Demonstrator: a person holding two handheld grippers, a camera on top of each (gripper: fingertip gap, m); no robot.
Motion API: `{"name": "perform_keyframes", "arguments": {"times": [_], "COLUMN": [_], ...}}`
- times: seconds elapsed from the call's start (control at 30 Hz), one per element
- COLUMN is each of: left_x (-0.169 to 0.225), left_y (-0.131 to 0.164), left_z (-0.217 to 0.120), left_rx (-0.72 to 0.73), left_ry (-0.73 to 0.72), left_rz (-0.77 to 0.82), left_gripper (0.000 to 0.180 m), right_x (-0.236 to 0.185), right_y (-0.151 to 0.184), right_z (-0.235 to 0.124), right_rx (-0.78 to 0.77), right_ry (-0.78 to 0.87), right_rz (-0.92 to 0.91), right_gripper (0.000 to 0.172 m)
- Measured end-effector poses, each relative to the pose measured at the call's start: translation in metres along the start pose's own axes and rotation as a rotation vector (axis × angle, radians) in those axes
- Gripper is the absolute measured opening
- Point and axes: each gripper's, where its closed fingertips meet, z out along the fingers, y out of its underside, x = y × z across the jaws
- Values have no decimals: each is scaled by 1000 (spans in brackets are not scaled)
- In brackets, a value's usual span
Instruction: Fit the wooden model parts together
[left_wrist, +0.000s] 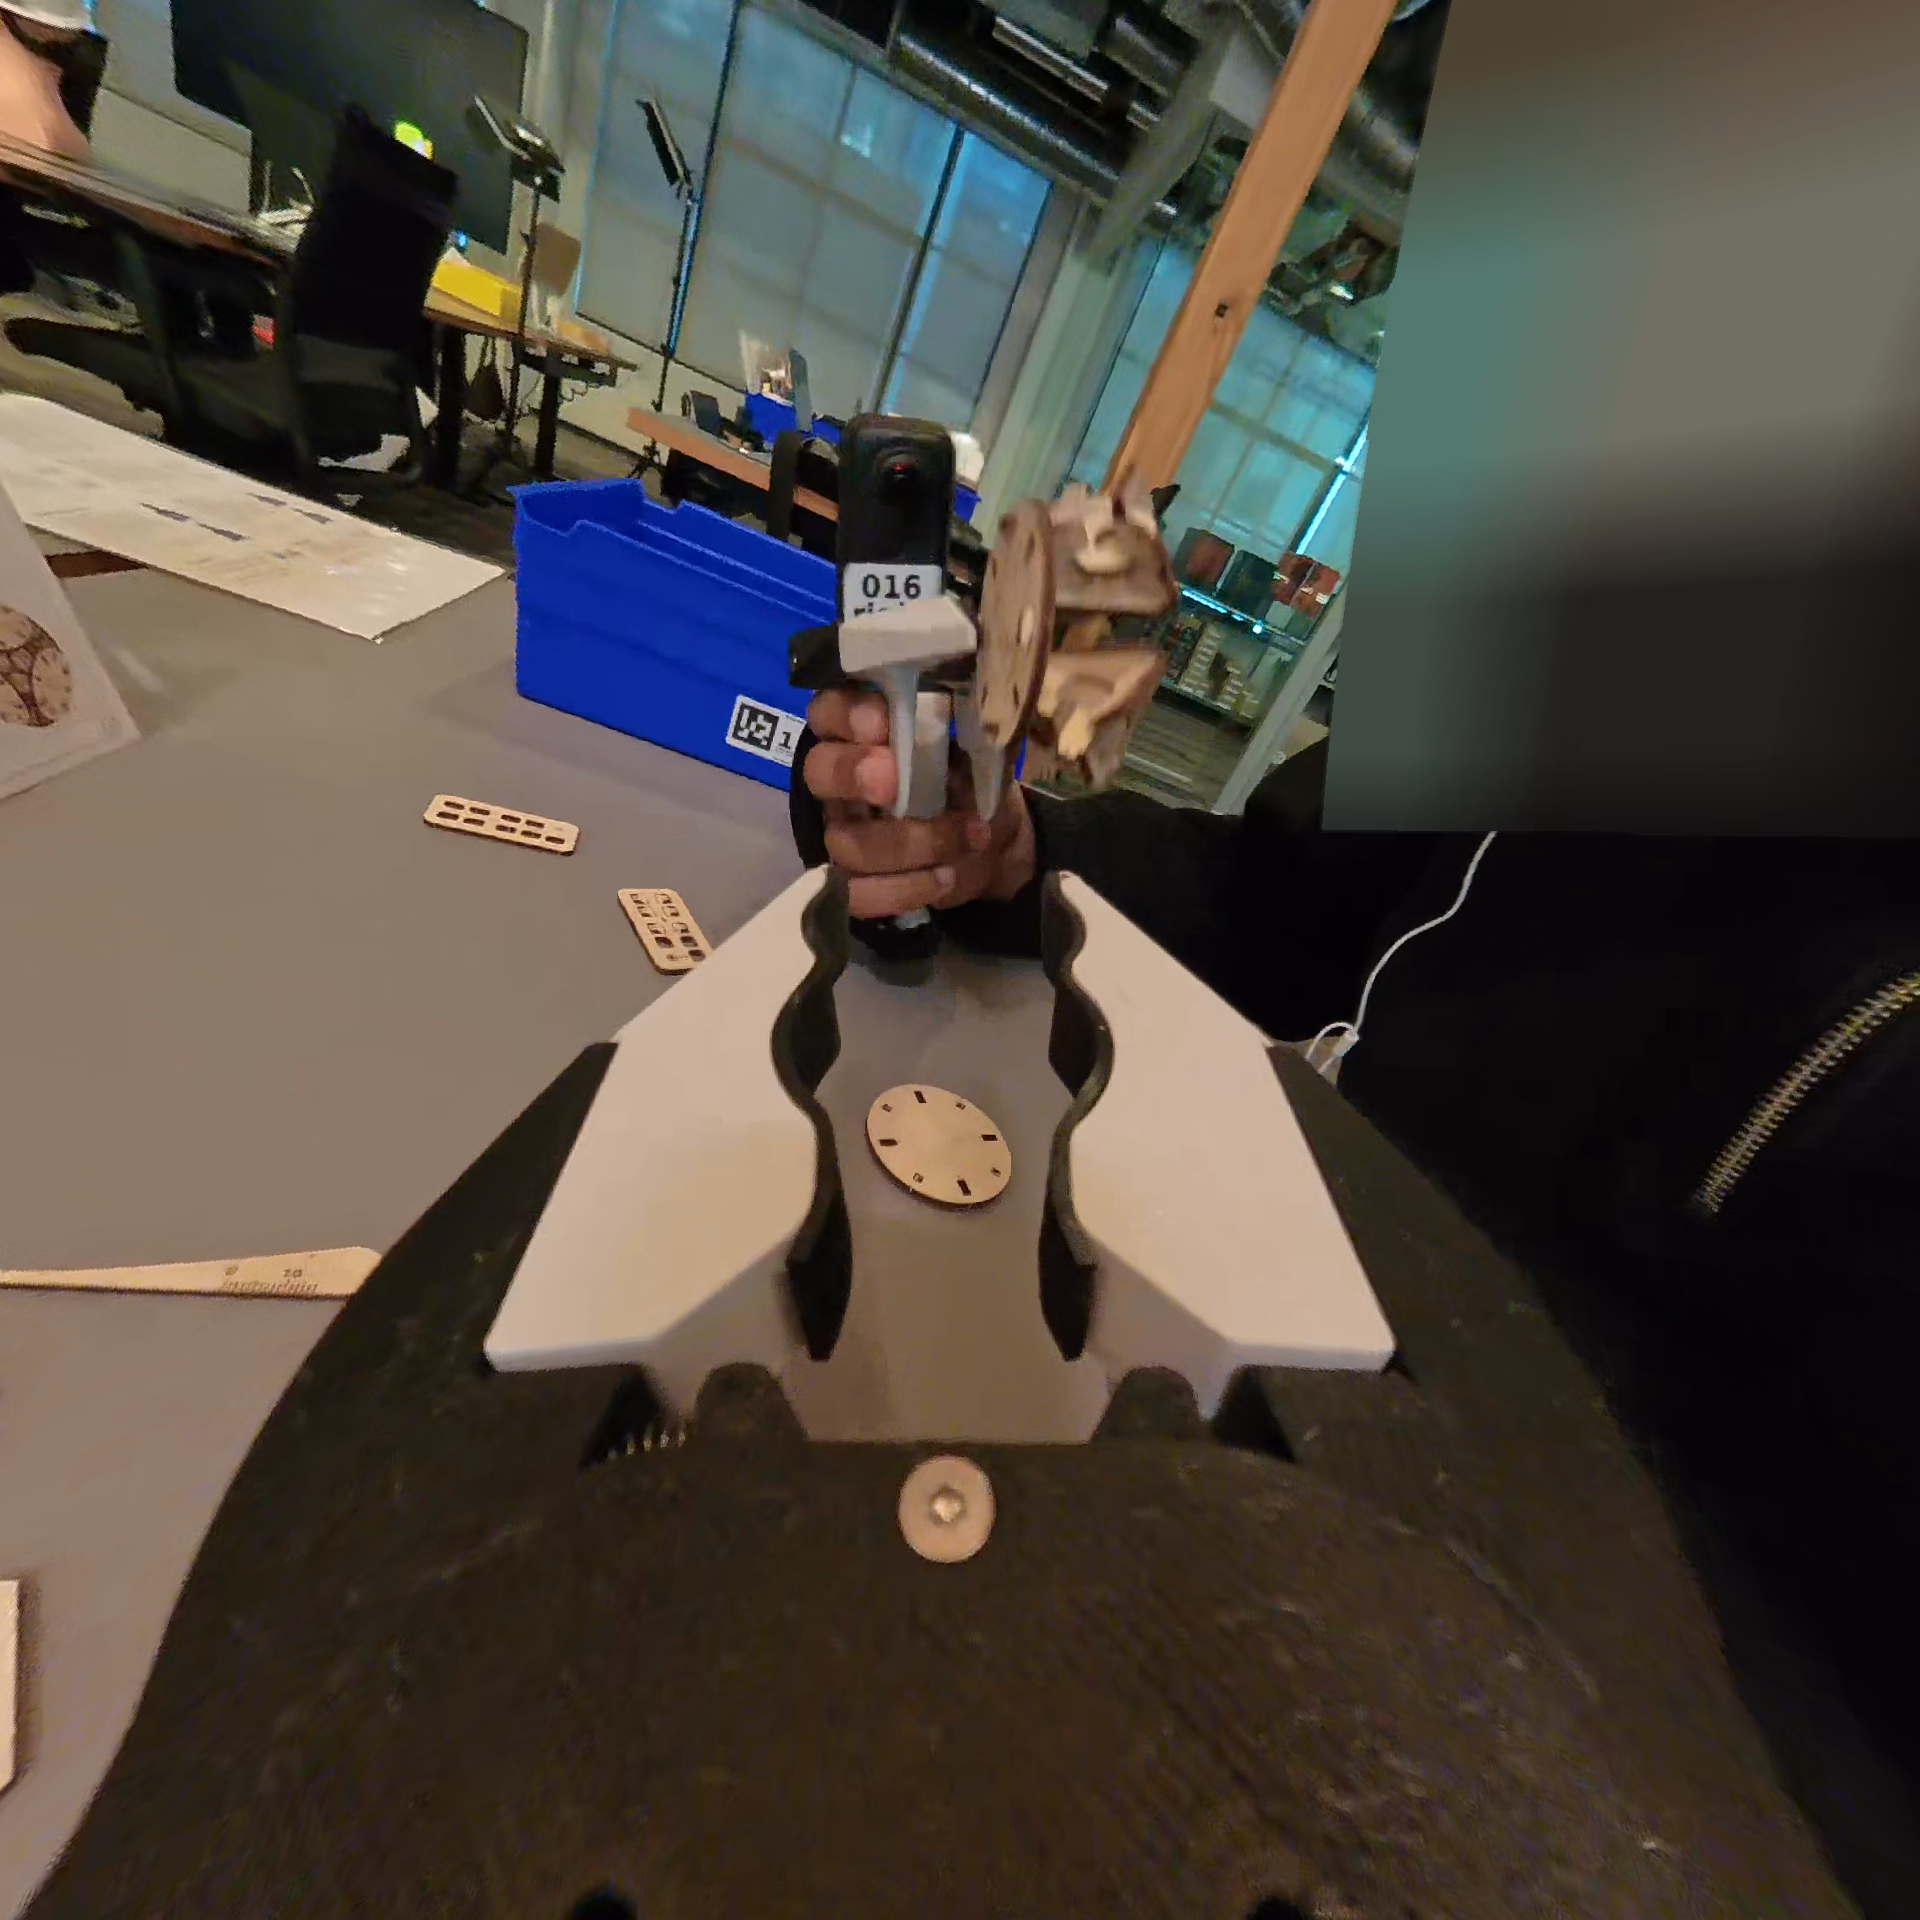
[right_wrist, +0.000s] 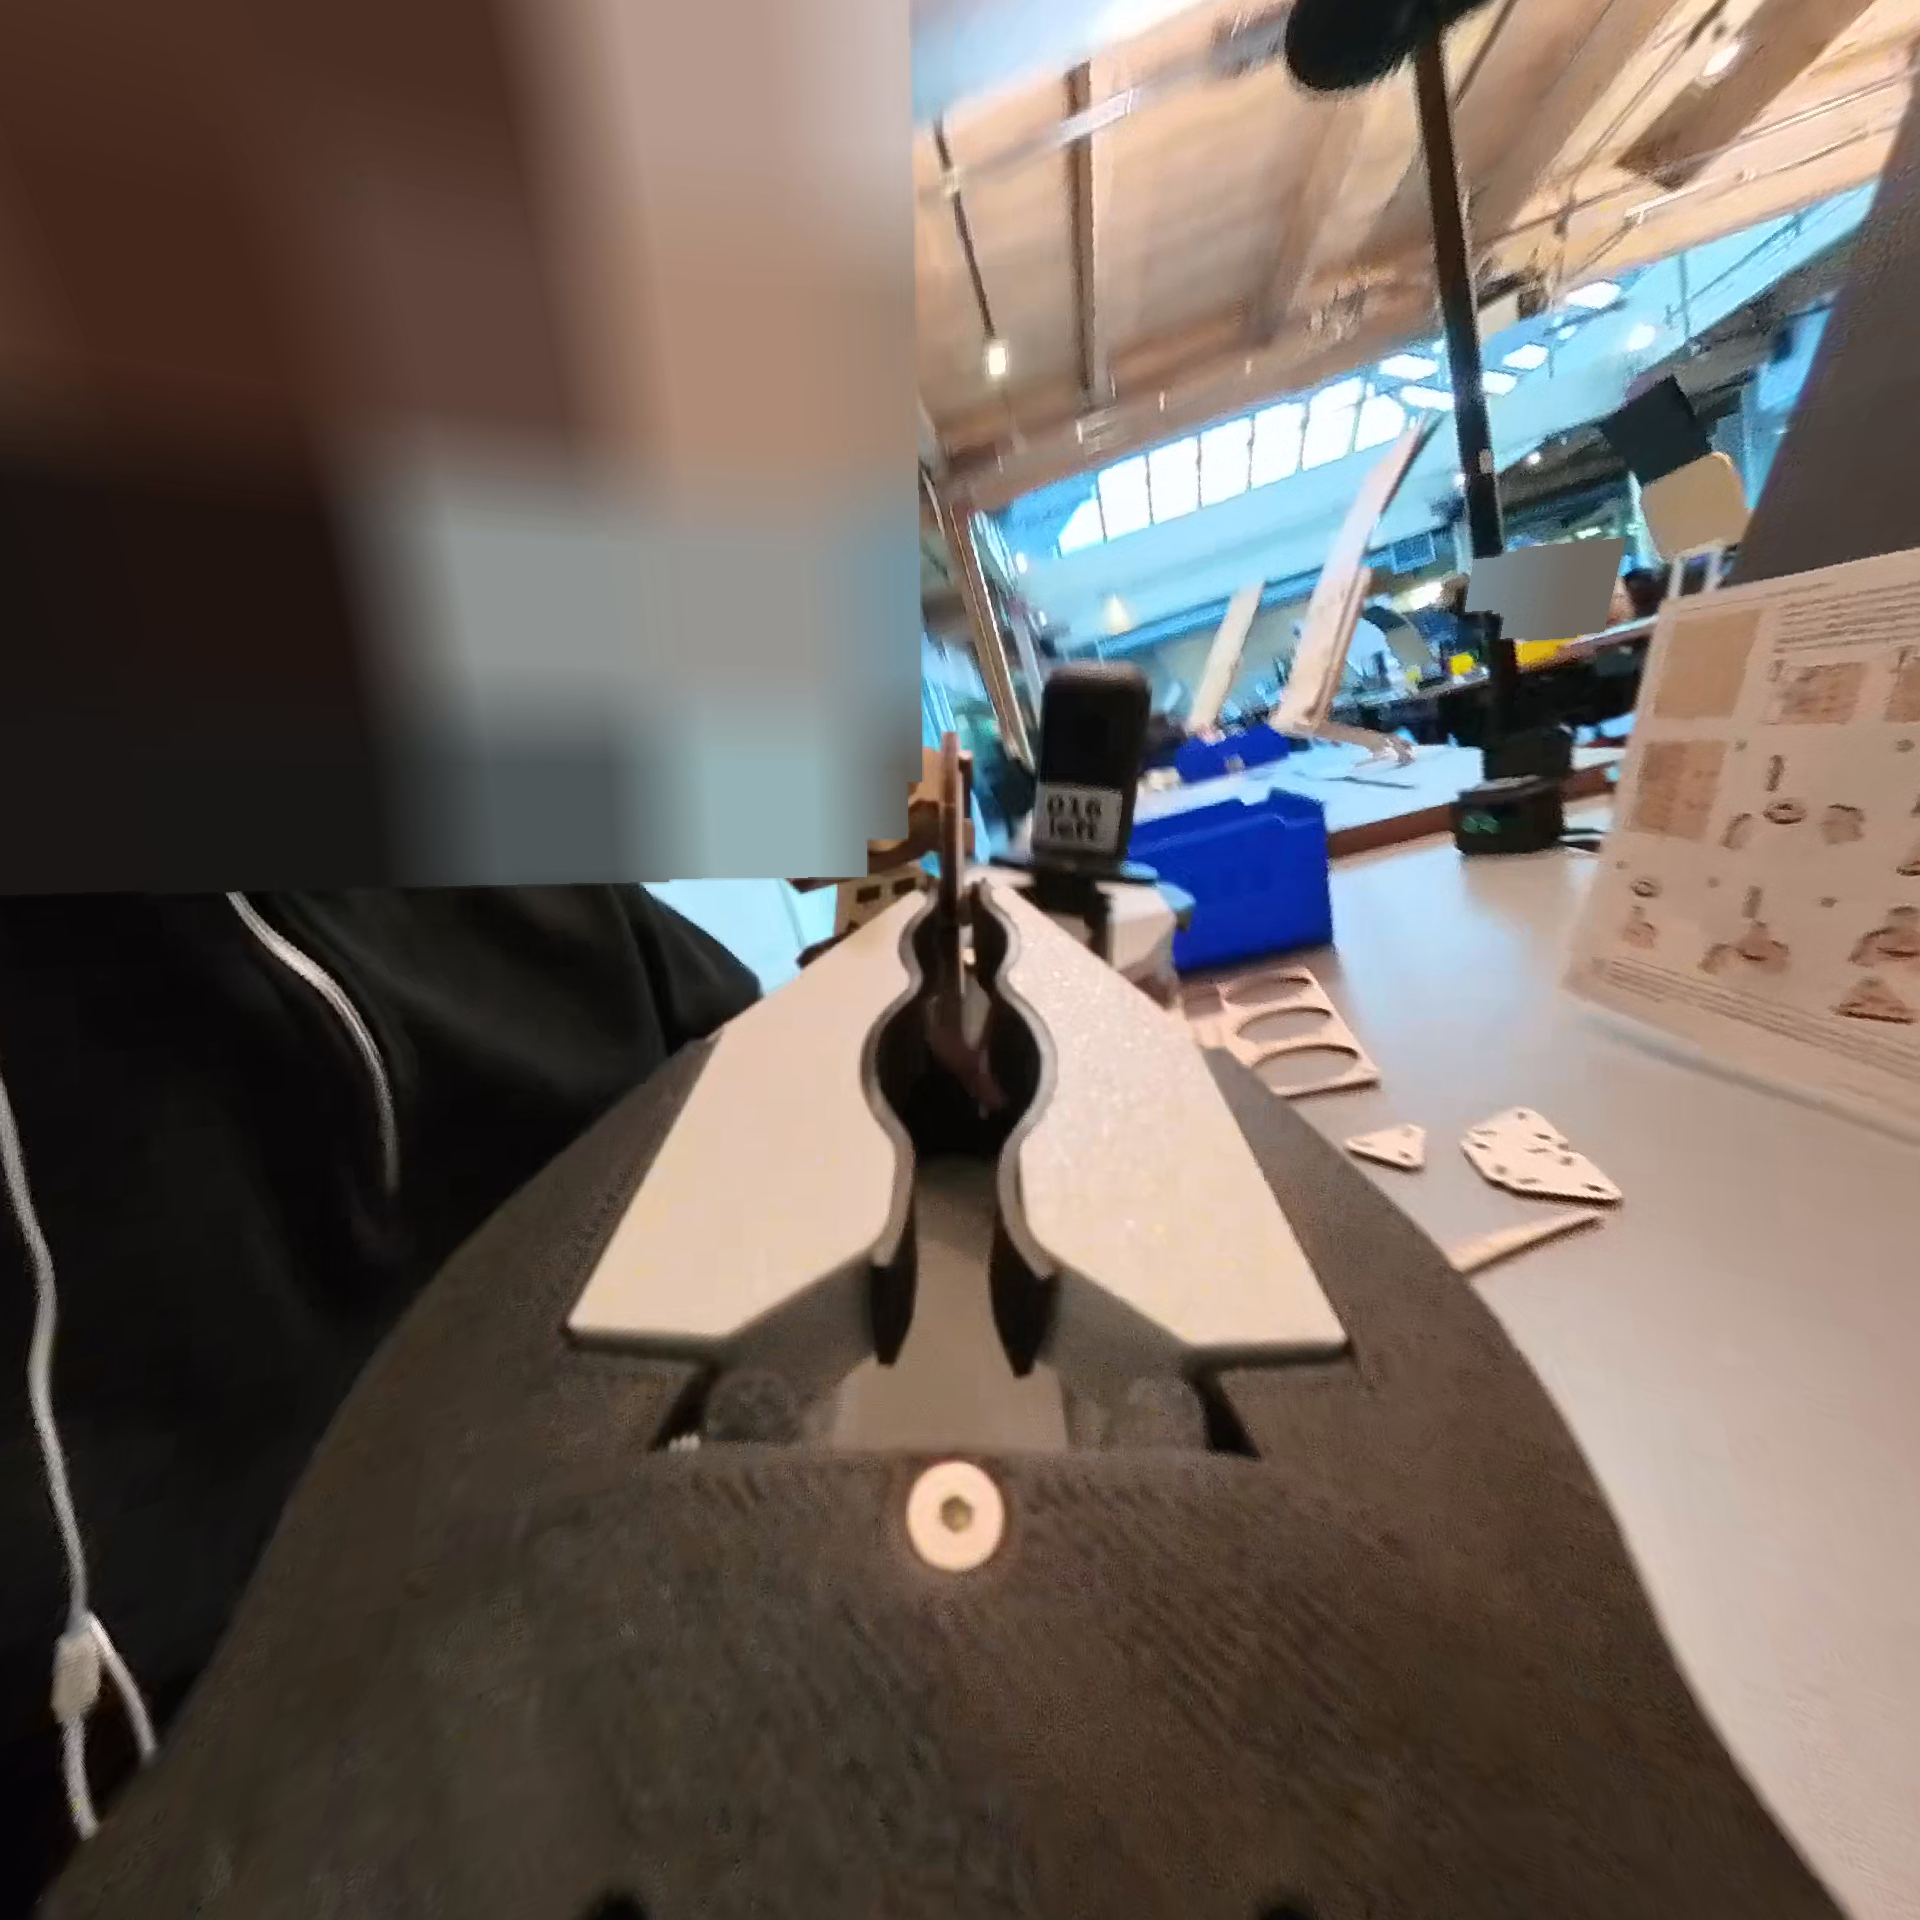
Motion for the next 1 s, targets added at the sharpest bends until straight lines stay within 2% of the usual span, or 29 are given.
{"name": "perform_keyframes", "arguments": {"times": [0.1, 0.2, 0.4, 0.57, 0.7, 1.0], "left_x": [1, 0, -4, -13, -16, -12], "left_y": [1, -2, -4, -16, -26, -23], "left_z": [8, 13, 15, 7, -6, -2], "left_rx": [12, 58, 120, 247, 343, 336], "left_ry": [-29, -63, -85, -102, -77, 11], "left_rz": [17, 15, -26, -116, -172, -236], "left_gripper": [25, 17, 16, 16, 3, 0], "right_x": [5, 9, 29, 38, 40, 38], "right_y": [-3, 2, 4, 11, 16, 25], "right_z": [2, 9, 19, 27, 32, 37], "right_rx": [80, 87, 189, 217, 222, 183], "right_ry": [-3, 7, 118, 181, 203, 191], "right_rz": [102, 149, 255, 273, 274, 289], "right_gripper": [2, 2, 2, 2, 2, 3]}}
